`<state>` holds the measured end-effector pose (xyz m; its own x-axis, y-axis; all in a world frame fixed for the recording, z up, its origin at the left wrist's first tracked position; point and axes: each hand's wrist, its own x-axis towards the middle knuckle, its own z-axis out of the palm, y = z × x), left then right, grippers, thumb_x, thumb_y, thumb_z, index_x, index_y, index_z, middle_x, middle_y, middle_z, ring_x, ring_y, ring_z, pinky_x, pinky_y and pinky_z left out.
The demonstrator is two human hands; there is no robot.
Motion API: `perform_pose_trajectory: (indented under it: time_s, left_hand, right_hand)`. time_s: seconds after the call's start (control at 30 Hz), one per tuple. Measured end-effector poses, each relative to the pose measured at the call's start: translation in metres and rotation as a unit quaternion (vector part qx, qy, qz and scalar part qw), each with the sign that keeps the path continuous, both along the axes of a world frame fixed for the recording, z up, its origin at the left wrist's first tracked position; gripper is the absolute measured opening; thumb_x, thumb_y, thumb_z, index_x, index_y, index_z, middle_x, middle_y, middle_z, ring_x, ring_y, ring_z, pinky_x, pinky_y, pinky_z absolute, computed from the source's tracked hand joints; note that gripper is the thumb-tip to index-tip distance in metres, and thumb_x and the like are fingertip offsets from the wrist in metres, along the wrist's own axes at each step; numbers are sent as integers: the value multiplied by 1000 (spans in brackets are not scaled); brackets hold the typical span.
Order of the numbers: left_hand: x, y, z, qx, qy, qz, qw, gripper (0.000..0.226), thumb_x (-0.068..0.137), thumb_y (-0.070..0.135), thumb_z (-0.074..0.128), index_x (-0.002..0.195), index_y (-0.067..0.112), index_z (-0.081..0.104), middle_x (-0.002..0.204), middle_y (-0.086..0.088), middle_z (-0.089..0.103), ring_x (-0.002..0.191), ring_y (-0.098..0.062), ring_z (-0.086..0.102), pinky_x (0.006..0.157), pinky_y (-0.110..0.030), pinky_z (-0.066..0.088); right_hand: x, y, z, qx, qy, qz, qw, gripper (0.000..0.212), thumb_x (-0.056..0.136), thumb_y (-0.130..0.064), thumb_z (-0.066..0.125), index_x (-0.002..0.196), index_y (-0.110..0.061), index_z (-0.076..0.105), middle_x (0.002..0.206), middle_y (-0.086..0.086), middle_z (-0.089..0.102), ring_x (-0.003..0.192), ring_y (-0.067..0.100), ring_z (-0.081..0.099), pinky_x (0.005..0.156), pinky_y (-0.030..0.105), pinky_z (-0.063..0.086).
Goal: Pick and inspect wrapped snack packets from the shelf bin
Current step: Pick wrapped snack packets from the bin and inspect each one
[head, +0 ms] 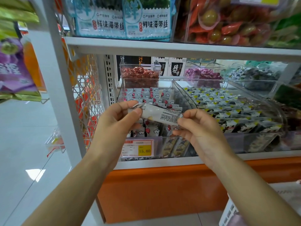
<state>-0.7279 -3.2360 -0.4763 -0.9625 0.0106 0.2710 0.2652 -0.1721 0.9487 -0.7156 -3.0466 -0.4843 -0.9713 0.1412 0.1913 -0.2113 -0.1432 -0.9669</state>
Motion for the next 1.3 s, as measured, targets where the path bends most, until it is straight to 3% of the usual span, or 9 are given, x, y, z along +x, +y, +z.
perform_pose_trajectory:
  time_s: [0.1, 0.2, 0.3, 0.4, 0.5, 0.8, 1.0, 1.07, 1.3]
  left_hand:
    - [0, -1, 0, 7, 13, 7, 1000, 22, 84, 14, 63, 106, 16, 65, 97, -13, 65, 82, -12, 63, 68, -18, 50]
    - [0, -1, 1, 25, 15, 16, 999, 10, 87, 12, 59, 86, 19, 66, 90, -7, 66, 81, -11, 61, 70, -23, 50]
    - [0, -1, 2, 57, -4, 24, 998, 21, 90, 14, 55, 70, 16, 61, 78, -4, 64, 69, -7, 60, 65, -22, 50]
    - [0, -3, 4, 88, -30, 22, 995, 22, 91, 15, 53, 71, 14, 60, 73, -3, 63, 64, -7, 60, 60, -19, 52]
    - [0, -3, 4, 89, -40, 25, 995, 23, 92, 17, 52, 71, 14, 60, 70, 1, 67, 64, -6, 61, 59, -18, 53]
    - [0, -1, 0, 17, -5, 44, 999, 21, 92, 14, 53, 74, 17, 62, 72, 7, 67, 71, -8, 59, 67, -24, 51]
    - [0, 0, -1, -30, 30, 54, 998, 16, 89, 13, 57, 79, 21, 65, 73, 7, 64, 72, -7, 59, 68, -20, 52]
    - [1, 0, -1, -47, 40, 54, 997, 13, 89, 13, 57, 82, 20, 65, 80, 1, 64, 75, -10, 60, 69, -21, 53]
    - [2, 1, 2, -14, 6, 25, 1000, 11, 87, 16, 59, 77, 14, 59, 82, -9, 66, 74, -13, 68, 65, -20, 55]
  right_hand:
    - [0, -1, 1, -12, -12, 7, 1000, 16, 85, 1, 61, 74, -11, 58, 90, 18, 62, 71, 20, 67, 59, 22, 53]
    - [0, -2, 1, -24, -20, 23, 999, 14, 83, 1, 62, 76, -10, 59, 78, 9, 67, 66, 22, 65, 59, 22, 53]
    - [0, -1, 1, -47, -19, 40, 998, 12, 77, 2, 66, 77, -9, 61, 75, 5, 67, 66, 19, 66, 62, 23, 55]
    - [0, -2, 1, -91, -21, 60, 994, 16, 62, -6, 70, 78, -8, 65, 90, 16, 66, 77, 20, 67, 66, 24, 55]
    - [-1, -3, 0, -127, -27, 63, 990, 22, 62, -6, 67, 84, -4, 66, 97, 20, 67, 80, 22, 68, 68, 24, 56]
    - [0, -6, 1, -200, -47, 47, 977, 10, 66, -7, 65, 75, -4, 63, 86, 17, 71, 78, 23, 70, 63, 27, 57]
    - [0, -4, 2, -237, -98, 39, 966, 10, 85, 0, 55, 80, -4, 62, 80, 17, 72, 72, 24, 69, 57, 27, 56]
    - [0, -3, 1, -216, -89, 37, 972, 10, 86, 0, 54, 80, -3, 61, 83, 17, 72, 74, 25, 69, 58, 27, 56]
    - [1, -1, 1, 31, 48, -22, 998, 24, 89, 6, 52, 88, -13, 66, 93, 9, 71, 90, 20, 69, 71, 25, 56]
